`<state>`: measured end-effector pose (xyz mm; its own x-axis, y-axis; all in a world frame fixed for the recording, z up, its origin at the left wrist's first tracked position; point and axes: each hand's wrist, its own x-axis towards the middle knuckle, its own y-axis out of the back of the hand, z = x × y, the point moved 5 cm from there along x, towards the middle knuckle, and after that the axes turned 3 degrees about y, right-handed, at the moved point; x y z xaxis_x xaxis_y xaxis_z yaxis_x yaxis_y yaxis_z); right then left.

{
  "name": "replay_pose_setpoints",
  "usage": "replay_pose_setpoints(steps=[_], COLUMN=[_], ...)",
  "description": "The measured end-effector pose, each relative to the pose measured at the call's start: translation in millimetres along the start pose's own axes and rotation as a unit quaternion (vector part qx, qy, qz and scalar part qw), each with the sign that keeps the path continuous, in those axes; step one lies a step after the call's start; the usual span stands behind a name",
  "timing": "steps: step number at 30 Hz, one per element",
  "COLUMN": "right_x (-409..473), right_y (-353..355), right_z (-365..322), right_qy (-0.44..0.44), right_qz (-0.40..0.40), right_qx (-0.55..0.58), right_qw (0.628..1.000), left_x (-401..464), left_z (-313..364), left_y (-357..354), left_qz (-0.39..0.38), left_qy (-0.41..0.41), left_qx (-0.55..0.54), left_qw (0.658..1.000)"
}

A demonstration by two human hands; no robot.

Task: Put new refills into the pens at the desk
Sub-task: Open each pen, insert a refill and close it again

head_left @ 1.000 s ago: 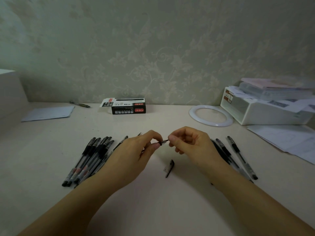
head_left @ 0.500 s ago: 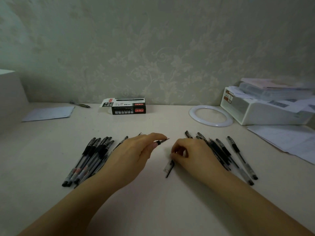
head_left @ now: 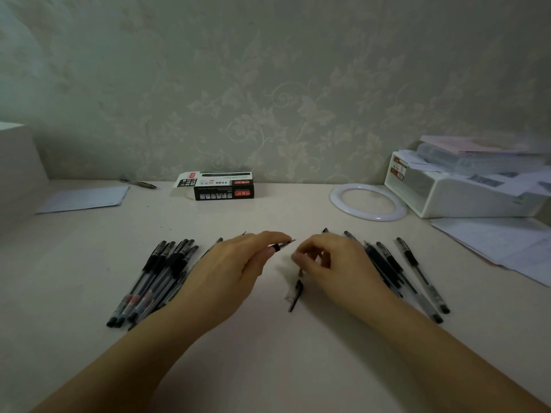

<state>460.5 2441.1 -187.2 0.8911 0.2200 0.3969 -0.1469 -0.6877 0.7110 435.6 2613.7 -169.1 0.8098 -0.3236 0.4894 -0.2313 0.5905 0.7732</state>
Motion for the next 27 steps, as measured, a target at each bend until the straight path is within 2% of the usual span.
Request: replay_pose_setpoints(steps=[2, 6, 18, 20, 22, 24, 26, 27], right_x=[0.8, -0.9, -2.6, 0.1, 4.0, 7.0, 8.2, 8.4], right_y=[2.0, -4.9, -8.9, -5.5, 3.9, 20.0, 37.7, 44.6], right_z=[-3.1, -11.4, -6.5, -3.3, 2.1, 9.6, 18.3, 22.3], right_qy=[-0.025, -0.057, -0.132, -0.155, -0.171, -0.169, -0.154, -0.145], right_qz=[0.012, -0.041, -0.047, -0.012, 0.064, 0.152, 0.220, 0.237], right_qx=[0.108, 0.270, 0.389, 0.425, 0.489, 0.505, 0.461, 0.415], right_qw=[0.994, 0.960, 0.910, 0.892, 0.853, 0.833, 0.846, 0.866], left_x=[0.1, 0.0, 0.1, 0.1, -0.2, -0.3, 0.1, 0.4], left_z=[1.3, 4.4, 1.9, -0.6, -2.6, -3.5, -4.9, -5.9], left_y=[2.0, 1.3, 0.6, 1.4, 1.9, 1.7, 0.8, 0.2], left_qz=[0.008, 0.005, 0.014, 0.021, 0.030, 0.035, 0.037, 0.037], left_qy=[-0.006, -0.020, -0.023, -0.009, 0.002, 0.010, 0.017, 0.022], left_qx=[-0.013, -0.022, -0.028, -0.023, -0.027, -0.026, -0.025, -0.024], left_qw=[1.000, 1.000, 0.999, 0.999, 0.999, 0.999, 0.999, 0.999])
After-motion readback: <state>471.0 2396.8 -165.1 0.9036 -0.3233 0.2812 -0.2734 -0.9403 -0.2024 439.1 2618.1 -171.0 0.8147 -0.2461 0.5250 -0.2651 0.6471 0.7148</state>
